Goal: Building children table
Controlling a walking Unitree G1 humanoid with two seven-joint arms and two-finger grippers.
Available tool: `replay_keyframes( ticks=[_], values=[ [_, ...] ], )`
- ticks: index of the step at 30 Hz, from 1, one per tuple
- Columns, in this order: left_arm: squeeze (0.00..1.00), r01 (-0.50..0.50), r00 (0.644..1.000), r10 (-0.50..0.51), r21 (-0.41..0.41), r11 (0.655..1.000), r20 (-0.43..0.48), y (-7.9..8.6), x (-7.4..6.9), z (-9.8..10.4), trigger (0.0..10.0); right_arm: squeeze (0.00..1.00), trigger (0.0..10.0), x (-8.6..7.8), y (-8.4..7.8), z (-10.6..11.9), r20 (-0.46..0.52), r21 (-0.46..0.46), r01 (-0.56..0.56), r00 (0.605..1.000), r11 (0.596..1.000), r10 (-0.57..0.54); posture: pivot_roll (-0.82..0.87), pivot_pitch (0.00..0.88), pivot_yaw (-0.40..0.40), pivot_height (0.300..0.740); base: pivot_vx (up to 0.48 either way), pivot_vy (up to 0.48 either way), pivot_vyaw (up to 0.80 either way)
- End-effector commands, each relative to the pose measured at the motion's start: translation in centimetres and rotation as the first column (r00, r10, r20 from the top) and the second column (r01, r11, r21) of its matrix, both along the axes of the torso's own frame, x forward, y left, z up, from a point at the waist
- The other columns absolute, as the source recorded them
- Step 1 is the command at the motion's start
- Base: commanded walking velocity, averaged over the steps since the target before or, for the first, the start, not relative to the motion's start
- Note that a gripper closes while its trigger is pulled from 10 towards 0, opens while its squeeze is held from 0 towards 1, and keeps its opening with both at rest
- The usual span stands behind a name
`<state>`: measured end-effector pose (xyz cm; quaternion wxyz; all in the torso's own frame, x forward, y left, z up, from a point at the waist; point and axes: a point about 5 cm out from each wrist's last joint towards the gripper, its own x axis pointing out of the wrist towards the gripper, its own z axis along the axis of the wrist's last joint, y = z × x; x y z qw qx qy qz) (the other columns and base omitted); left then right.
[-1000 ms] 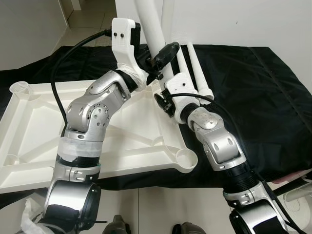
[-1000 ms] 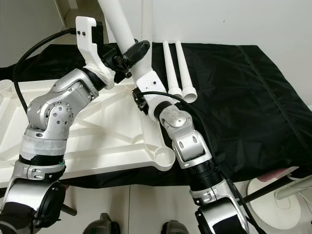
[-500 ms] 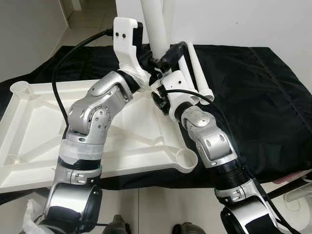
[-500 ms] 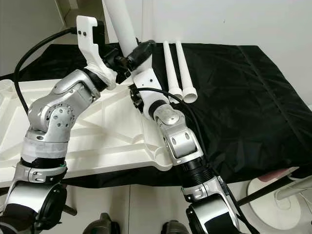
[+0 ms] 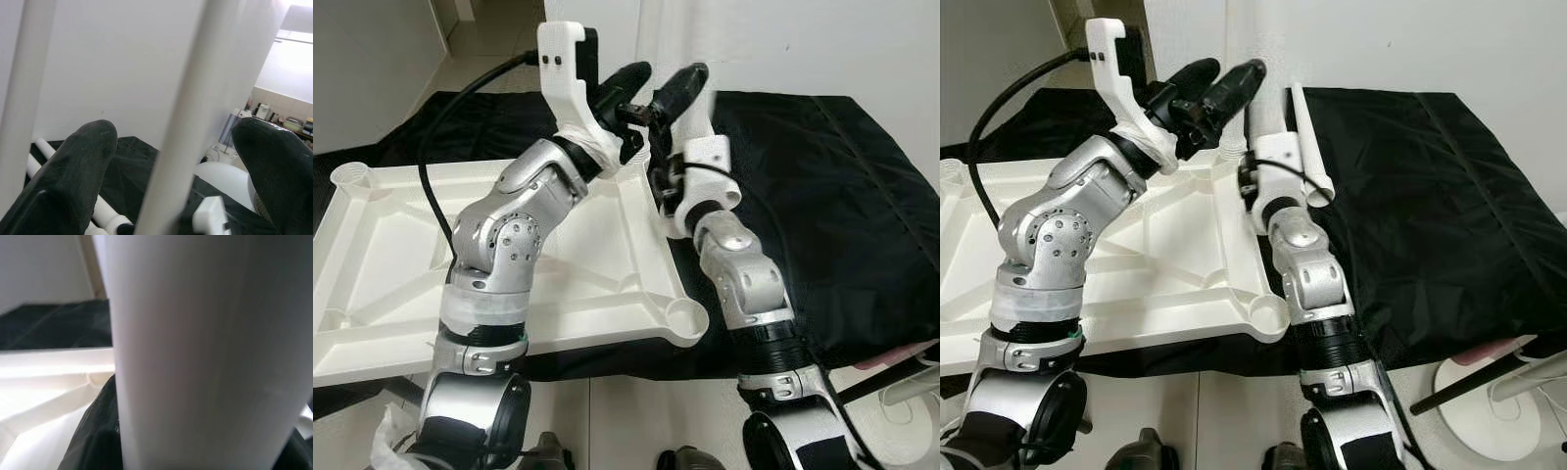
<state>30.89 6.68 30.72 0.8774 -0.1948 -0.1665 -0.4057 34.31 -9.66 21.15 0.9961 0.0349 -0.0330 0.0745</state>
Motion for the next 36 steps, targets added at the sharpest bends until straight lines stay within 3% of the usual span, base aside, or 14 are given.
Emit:
replay_keyframes(
  ticks=[1,3,4,7,12,14,20,22,24,28,31,32,34,36],
  values=[
    [0.0,-0.029,1.0,0.029,0.004,1.0,0.008,0.4,0.0,-0.1,10.0,0.0,10.0,-0.2,-0.2,0.2,0.02,0.038,0.009,1.0,0.999,-0.009,-0.01,0.0,-0.006,0.74,0.0,0.0,0.0],
    [0.0,-0.036,0.999,0.036,0.016,0.999,-0.002,0.5,-0.2,-0.7,10.0,0.0,10.0,-0.4,-0.5,0.2,0.037,0.071,0.016,0.999,0.997,-0.018,-0.01,0.0,-0.003,0.74,0.0,0.0,0.0],
    [0.0,-0.053,0.998,0.054,0.069,0.996,-0.017,0.7,-0.7,-2.3,10.0,0.0,10.0,-1.1,-1.0,0.0,0.079,0.145,0.005,0.997,0.989,-0.017,-0.01,0.0,-0.002,0.74,0.0,0.0,0.0],
    [0.0,-0.06,0.998,0.063,0.102,0.993,-0.027,0.7,-1.1,-3.2,10.0,0.0,10.0,-1.7,-1.2,0.1,0.137,0.177,-0.021,0.991,0.984,-0.003,-0.01,0.0,-0.002,0.74,0.0,0.0,0.0],
    [0.0,-0.068,0.997,0.072,0.145,0.987,-0.022,0.8,-1.8,-4.4,10.0,0.0,10.0,-3.0,-1.0,0.6,0.256,0.134,-0.115,0.964,0.984,0.078,-0.01,0.0,-0.004,0.74,0.0,0.0,0.0],
    [0.0,-0.065,0.998,0.066,0.23,0.971,0.006,0.6,-2.6,-5.8,10.0,0.0,10.0,-4.2,-1.1,1.0,0.347,0.11,-0.138,0.933,0.984,0.092,0.0,0.0,-0.007,0.74,0.0,0.0,0.0],
    [0.0,0.083,0.996,-0.071,0.35,0.933,-0.048,0.6,-4.5,-9.1,10.0,0.0,10.0,-5.3,-1.2,0.4,0.372,0.097,-0.164,0.921,0.982,0.117,0.0,0.0,-0.002,0.74,0.0,0.0,0.0],
    [0.0,0.083,0.996,-0.071,0.35,0.933,-0.048,0.6,-4.5,-9.1,10.0,0.0,10.0,-5.3,-1.2,0.4,0.372,0.097,-0.164,0.921,0.982,0.117,0.0,0.0,-0.002,0.74,0.0,0.0,0.0],
    [0.0,0.155,0.987,-0.117,0.43,0.89,-0.112,0.8,-5.5,-11.5,10.0,0.0,10.0,-5.6,-1.2,0.1,0.372,0.089,-0.162,0.921,0.983,0.118,-0.01,0.001,0.006,0.74,0.0,0.0,0.0],
    [0.0,0.179,0.982,-0.131,0.454,0.873,-0.135,0.9,-5.9,-12.3,10.0,0.0,10.0,-5.7,-1.2,0.0,0.374,0.087,-0.162,0.92,0.983,0.119,-0.01,0.001,0.006,0.74,0.0,0.0,0.0],
    [0.0,0.234,0.972,-0.168,0.593,0.771,-0.164,1.4,-7.1,-14.9,10.0,0.0,10.0,-6.2,-1.5,-0.3,0.386,0.075,-0.159,0.915,0.984,0.118,-0.01,0.02,0.007,0.74,0.0,0.0,0.0],
    [0.0,0.234,0.972,-0.168,0.593,0.771,-0.164,1.4,-7.1,-14.9,10.0,0.0,10.0,-6.2,-1.5,-0.3,0.386,0.075,-0.159,0.915,0.984,0.118,-0.01,0.02,0.007,0.74,0.0,0.0,0.0],
    [0.0,0.246,0.969,-0.174,0.654,0.715,-0.174,1.8,-7.4,-16.0,10.0,0.0,10.0,-6.4,-1.5,-0.4,0.389,0.064,-0.156,0.913,0.986,0.12,-0.01,0.025,0.008,0.74,0.0,0.0,0.0],
    [0.0,0.246,0.969,-0.174,0.654,0.715,-0.174,1.8,-7.4,-16.0,10.0,0.0,10.0,-6.4,-1.5,-0.4,0.389,0.064,-0.156,0.913,0.986,0.12,-0.01,0.025,0.008,0.74,0.0,0.0,0.0]
  ],
)
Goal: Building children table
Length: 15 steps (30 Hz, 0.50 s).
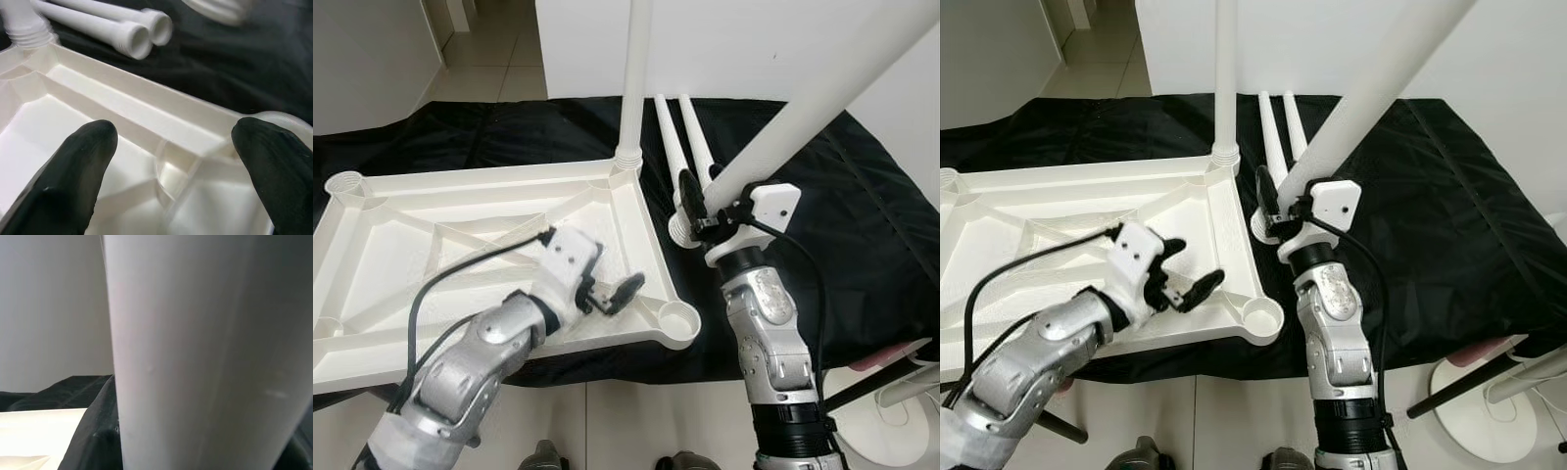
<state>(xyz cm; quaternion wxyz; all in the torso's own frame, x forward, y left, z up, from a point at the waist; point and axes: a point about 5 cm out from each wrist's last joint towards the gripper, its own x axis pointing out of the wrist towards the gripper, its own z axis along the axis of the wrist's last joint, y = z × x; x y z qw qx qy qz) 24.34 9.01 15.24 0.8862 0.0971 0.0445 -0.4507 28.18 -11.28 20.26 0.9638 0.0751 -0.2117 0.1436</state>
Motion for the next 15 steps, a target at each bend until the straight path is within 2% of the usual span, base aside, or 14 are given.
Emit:
replay_keyframes(
  ticks=[1,8,10,11,13,15],
  values=[
    [0.0,0.178,0.984,-0.173,0.102,0.979,-0.053,0.0,-1.0,-1.7,10.0,0.0,10.0,-0.4,0.0,0.5,0.037,-0.013,-0.002,0.999,1.0,0.002,-0.01,0.027,0.008,0.74,0.0,0.0,0.0],
    [0.0,0.167,0.986,-0.159,0.195,0.966,-0.055,0.3,-0.9,-2.9,10.0,0.0,10.0,-0.4,0.0,0.5,0.038,-0.015,0.002,0.999,1.0,-0.001,-0.02,0.033,0.013,0.74,0.0,0.0,0.0],
    [0.0,0.141,0.99,-0.134,0.283,0.949,-0.044,0.2,-0.6,-3.9,10.0,0.0,10.0,-0.4,0.0,0.5,0.039,-0.015,0.005,0.999,1.0,-0.004,-0.02,0.034,0.014,0.74,0.0,0.0,0.0],
    [0.0,0.141,0.99,-0.134,0.283,0.949,-0.044,0.2,-0.6,-3.9,10.0,0.0,10.0,-0.4,0.0,0.5,0.039,-0.015,0.005,0.999,1.0,-0.004,-0.02,0.034,0.014,0.74,0.0,0.0,0.0],
    [0.0,0.082,0.997,-0.082,0.33,0.94,-0.016,0.0,0.1,-4.4,10.0,0.0,10.0,-0.4,0.1,0.5,0.04,-0.014,0.006,0.999,1.0,-0.006,-0.02,0.035,0.013,0.74,0.0,0.0,0.0],
    [0.0,0.048,0.999,-0.052,0.341,0.939,0.003,0.0,0.7,-4.4,10.0,0.0,10.0,-0.4,0.1,0.5,0.04,-0.013,0.007,0.999,1.0,-0.006,-0.02,0.036,0.014,0.74,0.0,0.0,0.0]
  ],
)
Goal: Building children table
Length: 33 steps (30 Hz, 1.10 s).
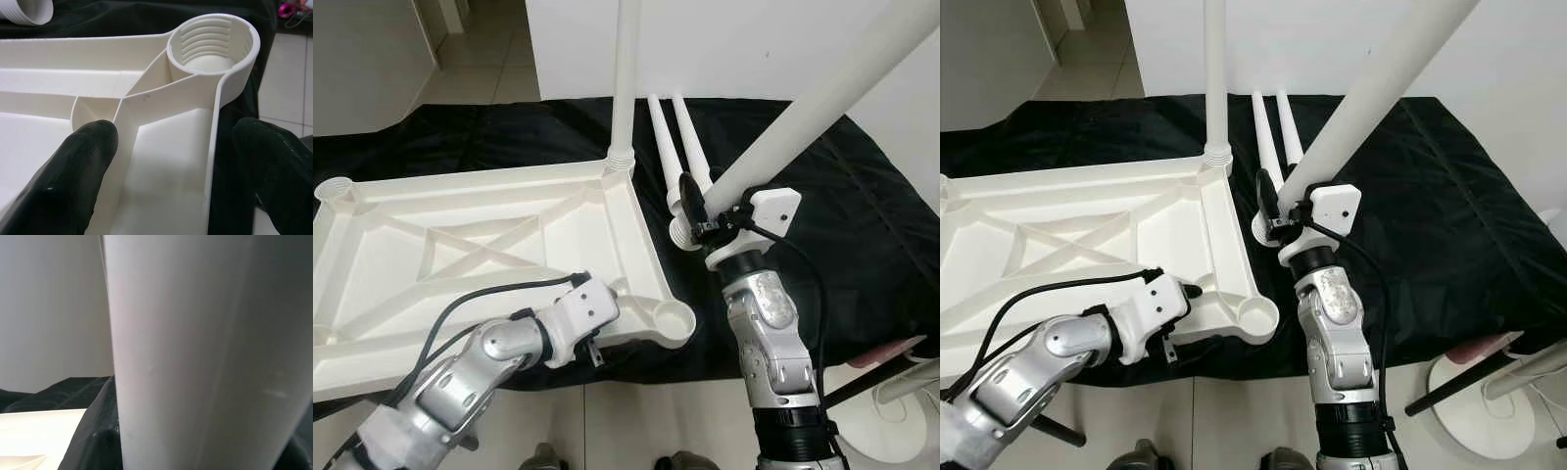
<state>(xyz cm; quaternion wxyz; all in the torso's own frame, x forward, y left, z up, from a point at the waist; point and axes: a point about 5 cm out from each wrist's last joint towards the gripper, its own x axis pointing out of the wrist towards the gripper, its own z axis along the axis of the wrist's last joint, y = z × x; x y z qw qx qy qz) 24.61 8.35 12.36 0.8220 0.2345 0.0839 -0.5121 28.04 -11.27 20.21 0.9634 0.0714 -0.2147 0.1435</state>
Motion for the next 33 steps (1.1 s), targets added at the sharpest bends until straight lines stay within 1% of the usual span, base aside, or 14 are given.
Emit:
replay_keyframes(
  ticks=[1,6,12,16,18,19,20,21,23,26,27,28,32,33],
  values=[
    [0.0,-0.149,0.989,0.148,0.064,0.987,0.024,0.6,1.0,-1.5,10.0,0.0,10.0,-0.3,0.2,0.5,0.033,-0.007,0.006,0.999,1.0,-0.005,-0.02,0.037,0.014,0.74,0.0,0.0,0.0],
    [0.0,-0.201,0.978,0.197,0.055,0.978,0.072,0.4,2.6,-1.0,10.0,0.0,10.0,-0.3,0.3,0.5,0.032,-0.007,0.01,0.999,1.0,-0.01,-0.02,0.038,0.017,0.74,0.0,0.0,0.0],
    [0.0,-0.217,0.973,0.212,0.046,0.975,0.089,0.2,3.2,-0.8,10.0,0.0,10.0,-0.3,0.4,0.4,0.029,-0.006,0.014,1.0,1.0,-0.013,-0.03,0.039,0.026,0.74,0.0,0.0,0.0],
    [0.0,-0.195,0.978,0.194,0.004,0.981,0.08,-0.1,2.9,-0.4,10.0,0.0,10.0,-0.4,0.5,0.1,0.022,-0.01,0.018,1.0,1.0,-0.018,-0.02,0.038,0.041,0.74,0.0,0.0,0.0],
    [0.0,-0.124,0.99,0.13,-0.087,0.988,0.056,-0.9,2.2,0.6,10.0,0.0,10.0,-0.5,0.2,-0.2,0.011,-0.01,0.028,1.0,1.0,-0.028,-0.01,0.038,0.037,0.74,0.0,0.0,0.0],
    [0.0,-0.124,0.99,0.13,-0.087,0.988,0.056,-0.9,2.2,0.6,10.0,0.0,10.0,-0.5,0.2,-0.2,0.011,-0.01,0.028,1.0,1.0,-0.028,-0.01,0.038,0.037,0.74,0.0,0.0,0.0],
    [0.0,-0.086,0.995,0.092,-0.152,0.985,0.035,-1.3,1.8,1.4,10.0,0.0,10.0,-0.4,0.1,-0.4,0.006,-0.01,0.032,0.999,0.999,-0.032,0.0,0.043,0.035,0.74,0.0,0.0,0.0],
    [0.0,-0.086,0.995,0.092,-0.152,0.985,0.035,-1.3,1.8,1.4,10.0,0.0,10.0,-0.4,0.1,-0.4,0.006,-0.01,0.032,0.999,0.999,-0.032,0.0,0.043,0.035,0.74,0.0,0.0,0.0],
    [0.0,-0.036,0.999,0.042,-0.284,0.958,0.013,-1.8,1.3,3.1,10.0,0.0,10.0,-0.2,0.0,-0.5,-0.002,-0.016,0.036,0.999,0.999,-0.036,0.01,0.041,0.029,0.74,0.0,0.0,0.0],
    [0.0,-0.028,0.999,0.034,-0.323,0.946,0.01,-1.8,1.2,3.7,10.0,0.0,10.0,-0.1,-0.1,-0.5,-0.004,-0.021,0.035,0.999,0.999,-0.036,0.01,0.041,0.029,0.74,0.0,0.0,0.0],
    [0.0,-0.041,0.999,0.05,-0.391,0.919,0.013,-1.9,1.4,4.8,10.0,0.0,10.0,0.2,-0.2,-0.6,-0.011,-0.039,0.039,0.999,0.998,-0.04,0.01,0.044,0.016,0.74,0.0,0.0,0.0],
    [0.0,-0.041,0.999,0.05,-0.391,0.919,0.013,-1.9,1.4,4.8,10.0,0.0,10.0,0.2,-0.2,-0.6,-0.011,-0.039,0.039,0.999,0.998,-0.04,0.01,0.044,0.016,0.74,0.0,0.0,0.0],
    [0.0,-0.04,0.998,0.057,-0.485,0.873,0.02,-2.0,1.3,6.6,10.0,0.0,10.0,0.6,-0.3,-0.8,-0.039,-0.094,0.04,0.998,0.995,-0.044,0.0,0.042,0.009,0.74,0.0,0.0,0.0],
    [0.0,-0.04,0.998,0.057,-0.485,0.873,0.02,-2.0,1.3,6.6,10.0,0.0,10.0,0.6,-0.3,-0.8,-0.039,-0.094,0.04,0.998,0.995,-0.044,0.0,0.042,0.009,0.74,0.0,0.0,0.0]
  ],
)
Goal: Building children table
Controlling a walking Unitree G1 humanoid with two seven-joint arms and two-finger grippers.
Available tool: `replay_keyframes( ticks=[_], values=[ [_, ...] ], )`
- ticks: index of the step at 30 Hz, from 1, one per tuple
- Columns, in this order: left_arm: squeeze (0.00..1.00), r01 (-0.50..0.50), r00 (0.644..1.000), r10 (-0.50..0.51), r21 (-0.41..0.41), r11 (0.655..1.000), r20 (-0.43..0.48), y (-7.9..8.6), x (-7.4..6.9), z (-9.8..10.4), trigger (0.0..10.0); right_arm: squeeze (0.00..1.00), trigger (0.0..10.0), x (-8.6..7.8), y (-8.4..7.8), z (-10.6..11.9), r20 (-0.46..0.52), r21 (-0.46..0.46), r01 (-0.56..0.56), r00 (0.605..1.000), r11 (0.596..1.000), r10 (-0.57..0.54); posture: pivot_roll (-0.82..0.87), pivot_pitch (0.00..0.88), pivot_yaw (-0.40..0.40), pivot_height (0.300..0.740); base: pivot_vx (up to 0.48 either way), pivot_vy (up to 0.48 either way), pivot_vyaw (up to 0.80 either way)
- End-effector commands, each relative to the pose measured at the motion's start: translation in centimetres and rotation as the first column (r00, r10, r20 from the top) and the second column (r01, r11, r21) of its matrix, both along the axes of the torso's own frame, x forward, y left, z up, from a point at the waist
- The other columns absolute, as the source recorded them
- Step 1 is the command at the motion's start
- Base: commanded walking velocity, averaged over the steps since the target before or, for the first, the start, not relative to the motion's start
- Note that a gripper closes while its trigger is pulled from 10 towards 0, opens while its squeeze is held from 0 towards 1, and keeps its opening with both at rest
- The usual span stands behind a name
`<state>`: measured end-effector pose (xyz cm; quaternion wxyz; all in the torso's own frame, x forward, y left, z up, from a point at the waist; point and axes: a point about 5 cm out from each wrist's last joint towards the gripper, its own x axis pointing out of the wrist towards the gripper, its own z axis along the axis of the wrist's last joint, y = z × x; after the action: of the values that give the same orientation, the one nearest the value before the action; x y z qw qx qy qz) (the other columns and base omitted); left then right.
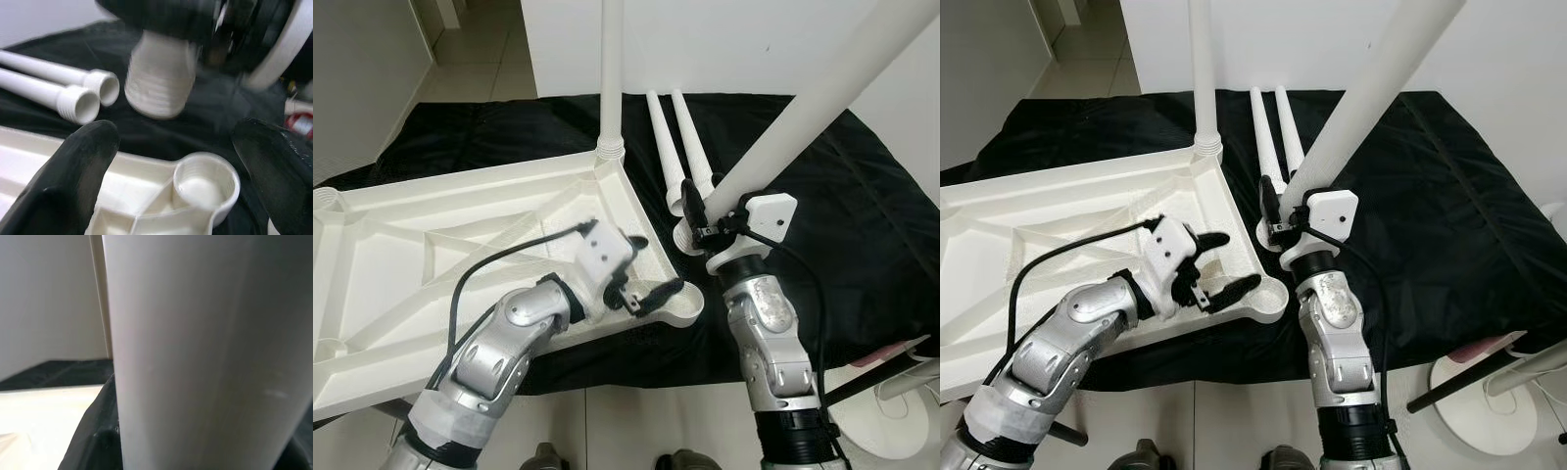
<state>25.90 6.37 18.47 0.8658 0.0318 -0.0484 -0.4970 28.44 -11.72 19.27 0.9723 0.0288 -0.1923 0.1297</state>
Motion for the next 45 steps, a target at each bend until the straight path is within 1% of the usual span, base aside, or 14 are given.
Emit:
replay_keyframes(
  ticks=[1,5,7,11,18,26,27,29,35,36,38,39,40,45],
  values=[
    [0.0,-0.003,1.0,0.004,-0.036,0.999,0.007,0.0,-0.1,0.9,10.0,0.0,10.0,0.2,0.2,0.0,-0.01,-0.023,-0.009,1.0,1.0,0.009,0.0,0.039,0.008,0.74,0.0,0.0,0.0],
    [0.0,0.041,0.999,-0.04,-0.066,0.997,0.009,0.0,-0.8,1.5,10.0,0.0,10.0,0.0,0.4,-0.6,-0.029,-0.047,-0.031,0.999,0.998,0.029,0.0,0.04,0.008,0.74,0.0,0.0,0.0],
    [0.0,0.041,0.999,-0.04,-0.066,0.997,0.009,0.0,-0.8,1.5,10.0,0.0,10.0,0.0,0.4,-0.6,-0.029,-0.047,-0.031,0.999,0.998,0.029,0.0,0.04,0.008,0.74,0.0,0.0,0.0],
    [0.0,0.086,0.996,-0.086,-0.042,0.995,0.016,0.4,-1.6,1.3,10.0,0.0,10.0,-0.6,0.6,-1.5,-0.063,-0.075,-0.054,0.997,0.996,0.049,0.0,0.041,0.01,0.74,0.0,0.0,0.0],
    [0.0,0.07,0.998,-0.069,-0.043,0.997,0.012,1.0,-1.7,1.2,10.0,0.0,10.0,-1.2,0.5,-2.6,-0.103,-0.11,-0.084,0.992,0.99,0.073,-0.01,0.04,0.009,0.74,0.0,0.0,0.0],
    [0.0,0.046,0.999,-0.046,-0.047,0.998,-0.011,1.3,-1.9,1.0,10.0,0.0,10.0,-1.7,0.5,-4.8,-0.197,-0.161,-0.135,0.975,0.978,0.103,-0.01,0.041,0.003,0.74,0.0,0.0,0.0],
    [0.0,0.045,0.999,-0.045,-0.042,0.998,-0.011,1.4,-2.0,0.9,10.0,0.0,10.0,-1.8,0.6,-5.5,-0.22,-0.196,-0.155,0.969,0.968,0.111,0.0,0.041,-0.001,0.74,0.0,0.0,0.0],
    [0.0,0.046,0.999,-0.047,-0.037,0.998,-0.014,1.4,-2.2,0.9,10.0,0.0,10.0,-1.9,0.6,-6.0,-0.24,-0.22,-0.17,0.964,0.961,0.116,0.0,0.041,-0.002,0.74,0.0,0.0,0.0],
    [0.0,0.035,0.999,-0.035,-0.005,0.999,-0.029,1.7,-2.4,0.2,10.0,0.0,10.0,-2.2,0.6,-6.5,-0.262,-0.26,-0.212,0.954,0.942,0.143,0.0,0.042,-0.005,0.74,0.0,0.0,0.0],
    [0.0,-0.029,0.999,0.029,0.018,0.999,-0.028,1.8,-2.0,-0.2,10.0,0.0,10.0,-2.5,0.6,-6.9,-0.27,-0.291,-0.247,0.948,0.924,0.169,0.0,0.043,-0.005,0.74,0.0,0.0,0.0],
    [0.0,-0.029,0.999,0.029,0.018,0.999,-0.028,1.8,-2.0,-0.2,10.0,0.0,10.0,-2.5,0.6,-6.9,-0.27,-0.291,-0.247,0.948,0.924,0.169,0.0,0.043,-0.005,0.74,0.0,0.0,0.0],
    [0.0,-0.046,0.998,0.047,0.023,0.999,-0.048,1.8,-1.8,-0.4,10.0,0.0,10.0,-2.7,0.6,-7.1,-0.275,-0.307,-0.267,0.944,0.913,0.184,0.0,0.046,-0.004,0.74,0.0,0.0,0.0],
    [0.0,-0.044,0.998,0.045,0.027,0.999,-0.052,1.7,-1.9,-0.5,10.0,0.0,10.0,-2.8,0.5,-7.2,-0.276,-0.325,-0.281,0.941,0.903,0.194,0.0,0.046,-0.005,0.74,0.0,0.0,0.0],
    [0.0,-0.03,0.998,0.032,0.031,0.999,-0.057,1.5,-2.1,-0.4,10.0,0.0,10.0,-3.1,0.1,-7.7,-0.283,-0.353,-0.303,0.936,0.885,0.208,0.0,0.046,-0.007,0.74,0.0,0.0,0.0]
  ],
)
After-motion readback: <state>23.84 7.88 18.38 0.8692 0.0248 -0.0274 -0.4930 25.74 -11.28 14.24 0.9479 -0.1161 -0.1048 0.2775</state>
